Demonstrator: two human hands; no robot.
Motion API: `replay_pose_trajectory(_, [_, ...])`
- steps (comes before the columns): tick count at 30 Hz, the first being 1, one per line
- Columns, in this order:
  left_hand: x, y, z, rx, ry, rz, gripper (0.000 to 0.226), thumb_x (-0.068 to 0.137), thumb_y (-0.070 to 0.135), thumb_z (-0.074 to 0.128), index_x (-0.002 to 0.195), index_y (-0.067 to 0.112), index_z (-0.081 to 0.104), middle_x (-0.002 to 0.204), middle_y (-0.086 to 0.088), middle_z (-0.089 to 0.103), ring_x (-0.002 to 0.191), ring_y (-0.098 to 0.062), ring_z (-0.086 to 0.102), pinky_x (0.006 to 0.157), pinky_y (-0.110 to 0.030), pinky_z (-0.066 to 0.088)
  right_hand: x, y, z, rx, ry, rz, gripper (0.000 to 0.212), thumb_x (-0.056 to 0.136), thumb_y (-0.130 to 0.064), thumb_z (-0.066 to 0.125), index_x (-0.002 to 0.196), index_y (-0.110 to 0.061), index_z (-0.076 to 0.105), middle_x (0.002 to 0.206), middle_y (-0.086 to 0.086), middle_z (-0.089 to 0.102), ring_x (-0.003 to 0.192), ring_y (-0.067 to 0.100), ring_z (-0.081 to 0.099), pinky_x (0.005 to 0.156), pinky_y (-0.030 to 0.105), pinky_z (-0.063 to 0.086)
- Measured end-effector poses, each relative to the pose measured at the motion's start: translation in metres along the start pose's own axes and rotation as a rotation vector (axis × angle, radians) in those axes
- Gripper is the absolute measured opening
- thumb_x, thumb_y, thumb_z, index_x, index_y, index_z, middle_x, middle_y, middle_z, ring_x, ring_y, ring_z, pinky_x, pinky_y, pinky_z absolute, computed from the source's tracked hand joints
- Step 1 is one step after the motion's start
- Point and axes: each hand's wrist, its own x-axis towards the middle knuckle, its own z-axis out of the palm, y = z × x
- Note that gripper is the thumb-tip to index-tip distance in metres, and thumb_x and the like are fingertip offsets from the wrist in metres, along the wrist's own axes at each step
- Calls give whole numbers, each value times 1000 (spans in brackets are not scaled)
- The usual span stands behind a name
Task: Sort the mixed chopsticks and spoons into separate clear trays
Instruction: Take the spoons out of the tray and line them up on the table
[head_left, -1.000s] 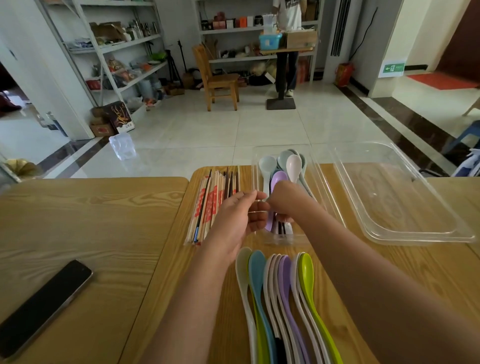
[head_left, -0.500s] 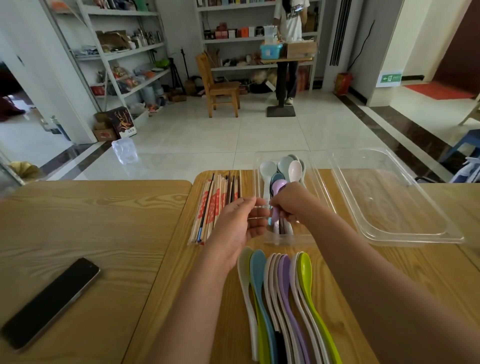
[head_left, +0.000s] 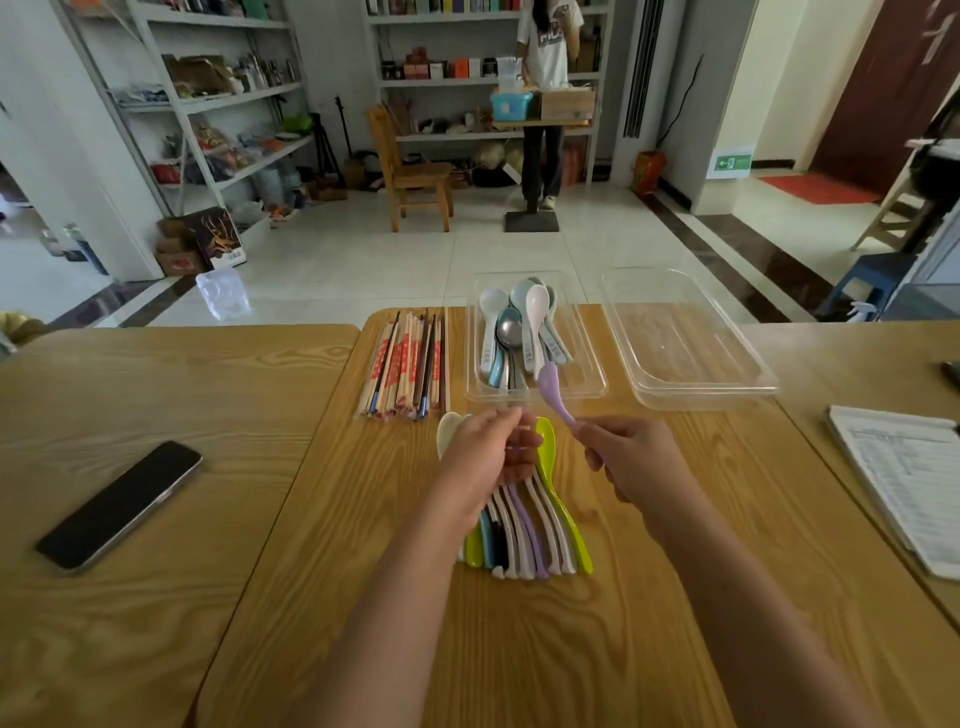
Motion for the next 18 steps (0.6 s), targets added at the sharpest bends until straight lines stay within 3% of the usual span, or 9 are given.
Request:
replay_pose_trajectory(4, [-13, -15, 9, 25, -39, -62, 32, 104, 27, 45, 112, 1, 62, 81, -6, 66, 65, -13, 61, 58, -23, 53, -22, 13, -9, -39, 89, -71, 13, 94, -24, 64, 95, -24, 76, 54, -6, 54, 38, 0, 37, 41, 19, 31])
replay_pose_trajectory(8, [-18, -19, 13, 23, -43, -64, 31, 105, 25, 44, 112, 1, 63, 80, -5, 66, 65, -13, 62, 58, -23, 53, -35, 24, -9, -161, 99, -99, 12, 93, -29, 64, 95, -28, 76, 56, -7, 61, 42, 3, 43, 47, 26, 37])
replay_pose_trajectory(11, [-19, -23, 14, 26, -37, -81, 29, 105, 24, 45, 110, 3, 64, 79, -5, 66, 64, -13, 62, 56, -23, 53, -36, 32, -3, -346, 114, -100, 18, 94, -32, 62, 103, -26, 76, 73, -8, 67, 53, 6, 53, 51, 25, 40])
replay_pose_trajectory(18, [-16, -24, 10, 26, -29, -88, 27, 105, 23, 44, 101, 6, 64, 78, -7, 67, 65, -15, 62, 58, -24, 53, -26, 44, 22, -681, 127, -143, 25, 96, -37, 51, 102, -27, 74, 89, -5, 71, 78, 16, 63, 66, 32, 53])
